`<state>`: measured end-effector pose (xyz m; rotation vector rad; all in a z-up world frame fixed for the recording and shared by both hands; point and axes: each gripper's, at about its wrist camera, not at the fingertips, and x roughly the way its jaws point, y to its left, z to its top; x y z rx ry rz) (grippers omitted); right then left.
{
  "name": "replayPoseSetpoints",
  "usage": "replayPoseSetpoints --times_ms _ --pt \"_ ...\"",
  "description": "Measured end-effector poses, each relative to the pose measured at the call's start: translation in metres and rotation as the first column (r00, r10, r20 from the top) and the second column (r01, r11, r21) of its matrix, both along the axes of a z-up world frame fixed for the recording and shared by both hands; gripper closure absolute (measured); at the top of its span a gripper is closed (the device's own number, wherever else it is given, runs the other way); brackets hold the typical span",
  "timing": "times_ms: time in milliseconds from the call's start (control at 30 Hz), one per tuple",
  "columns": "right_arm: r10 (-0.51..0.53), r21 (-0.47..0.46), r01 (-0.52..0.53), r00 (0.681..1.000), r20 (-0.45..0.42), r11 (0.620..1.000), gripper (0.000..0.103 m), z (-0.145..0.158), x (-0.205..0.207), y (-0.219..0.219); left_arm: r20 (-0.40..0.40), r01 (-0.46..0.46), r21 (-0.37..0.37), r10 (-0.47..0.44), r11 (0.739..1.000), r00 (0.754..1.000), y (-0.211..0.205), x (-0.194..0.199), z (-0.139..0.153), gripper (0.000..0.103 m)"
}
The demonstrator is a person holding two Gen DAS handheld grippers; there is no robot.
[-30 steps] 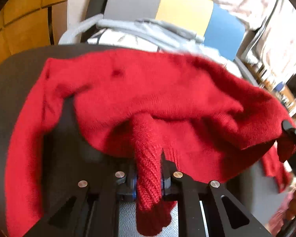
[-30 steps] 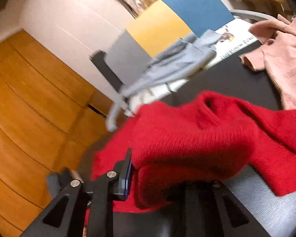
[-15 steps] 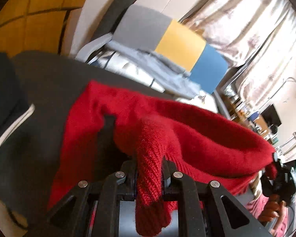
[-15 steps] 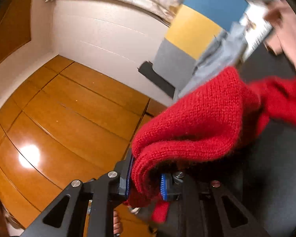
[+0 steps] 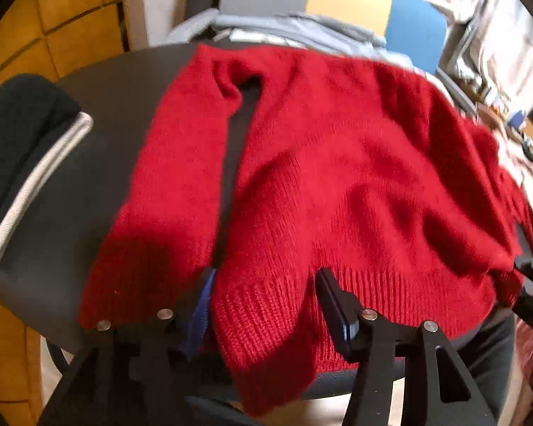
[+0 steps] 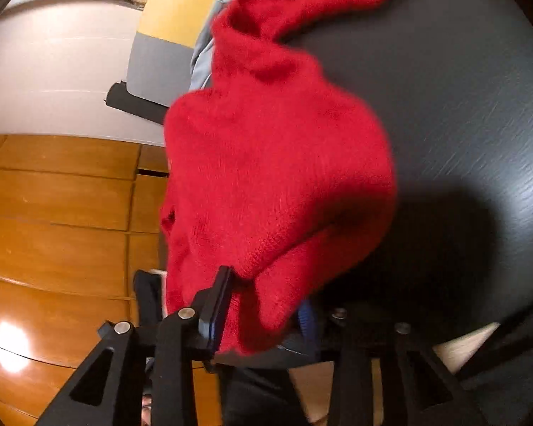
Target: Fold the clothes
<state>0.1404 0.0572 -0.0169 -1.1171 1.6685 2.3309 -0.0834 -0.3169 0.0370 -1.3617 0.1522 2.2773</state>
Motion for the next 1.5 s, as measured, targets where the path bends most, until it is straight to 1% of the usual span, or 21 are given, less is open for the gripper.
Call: replayPoseSetpoints --times_ms 133,267,400,467,567,667,733,767,800,867,933,967,1000,1033,1067,1133,1167,1200,1233,1333,1500 --pt "-0.027 0.280 0.028 1.000 -0.008 0.960 0.065 0.059 0.017 0.007 0.004 -0.072 0.077 0.071 0.994 0.997 -0.010 -0.022 0.021 0.034" --pt "0.008 0.385 0.021 0.997 -0.075 0.923 0.059 0.110 0.001 0.023 -0.061 -0.072 0.055 0.075 0.996 0.995 0.012 -0.059 0.042 0.028" --pt "0.115 0.503 -0.070 0.992 -0.059 0.861 0.056 0.142 -0.080 0.034 -0.193 -0.022 -0.034 0.015 0.999 0.981 0.058 -0.105 0.062 0.015" --pt "0.181 0.568 -0.141 0.983 -0.015 0.811 0.046 0.146 -0.127 0.042 -0.259 0.027 -0.098 -0.052 0.995 0.964 0.094 -0.138 0.067 0.010" --pt "0.291 0.636 -0.313 0.946 0.143 0.706 0.045 0.137 -0.204 0.055 -0.255 0.160 -0.189 -0.205 0.969 0.945 0.157 -0.197 0.063 0.010" --pt "0.411 0.625 -0.520 0.851 0.325 0.582 0.045 0.117 -0.259 0.066 -0.192 0.337 -0.286 -0.398 0.897 0.897 0.215 -0.251 0.048 0.010" --pt "0.504 0.577 -0.665 0.743 0.441 0.475 0.045 0.100 -0.286 0.070 -0.154 0.428 -0.348 -0.501 0.834 0.851 0.241 -0.277 0.034 0.010" --pt "0.534 0.550 -0.718 0.690 0.488 0.426 0.045 0.091 -0.294 0.072 -0.084 0.466 -0.348 -0.522 0.814 0.849 0.246 -0.286 0.022 0.010" --pt "0.562 0.511 -0.760 0.646 0.517 0.403 0.045 0.082 -0.299 0.073 -0.005 0.504 -0.341 -0.537 0.794 0.843 0.251 -0.294 0.009 0.010" --pt "0.622 0.407 -0.817 0.575 0.532 0.408 0.045 0.064 -0.302 0.075 0.153 0.577 -0.315 -0.559 0.754 0.815 0.261 -0.311 -0.017 0.010" --pt "0.665 0.314 -0.864 0.504 0.552 0.394 0.044 0.046 -0.303 0.073 0.207 0.568 -0.208 -0.532 0.796 0.821 0.252 -0.318 -0.026 0.009" --pt "0.659 0.309 -0.875 0.483 0.576 0.372 0.044 0.039 -0.299 0.067 0.211 0.551 -0.189 -0.514 0.813 0.831 0.247 -0.320 -0.028 0.004" --pt "0.649 0.336 -0.870 0.493 0.580 0.361 0.042 0.038 -0.295 0.064 0.212 0.532 -0.176 -0.496 0.828 0.842 0.243 -0.321 -0.030 0.000" --pt "0.627 0.366 -0.851 0.524 0.576 0.375 0.045 0.040 -0.290 0.063 0.205 0.525 -0.179 -0.490 0.832 0.847 0.241 -0.318 -0.032 0.000" --pt "0.599 0.365 -0.832 0.554 0.578 0.417 0.051 0.041 -0.288 0.065 0.192 0.528 -0.191 -0.496 0.828 0.847 0.240 -0.314 -0.032 0.000" --pt "0.545 0.326 -0.790 0.600 0.585 0.520 0.085 0.047 -0.287 0.074 0.206 0.553 -0.209 -0.517 0.806 0.831 0.242 -0.302 -0.029 0.009" --pt "0.519 0.323 -0.768 0.621 0.588 0.553 0.086 0.052 -0.287 0.078 0.212 0.560 -0.200 -0.522 0.804 0.826 0.243 -0.298 -0.025 0.035" --pt "0.499 0.341 -0.754 0.637 0.587 0.561 0.087 0.061 -0.286 0.080 0.218 0.557 -0.207 -0.517 0.804 0.828 0.245 -0.293 -0.019 0.074" --pt "0.484 0.364 -0.745 0.650 0.586 0.560 0.087 0.071 -0.284 0.080 0.225 0.553 -0.217 -0.510 0.805 0.830 0.247 -0.288 -0.012 0.088" --pt "0.437 0.422 -0.695 0.705 0.559 0.582 0.088 0.112 -0.278 0.083 0.187 0.540 -0.250 -0.507 0.804 0.841 0.246 -0.271 0.014 0.090" --pt "0.389 0.516 -0.652 0.753 0.531 0.556 0.088 0.168 -0.251 0.067 0.122 0.541 -0.180 -0.527 0.822 0.841 0.220 -0.249 0.060 0.091"
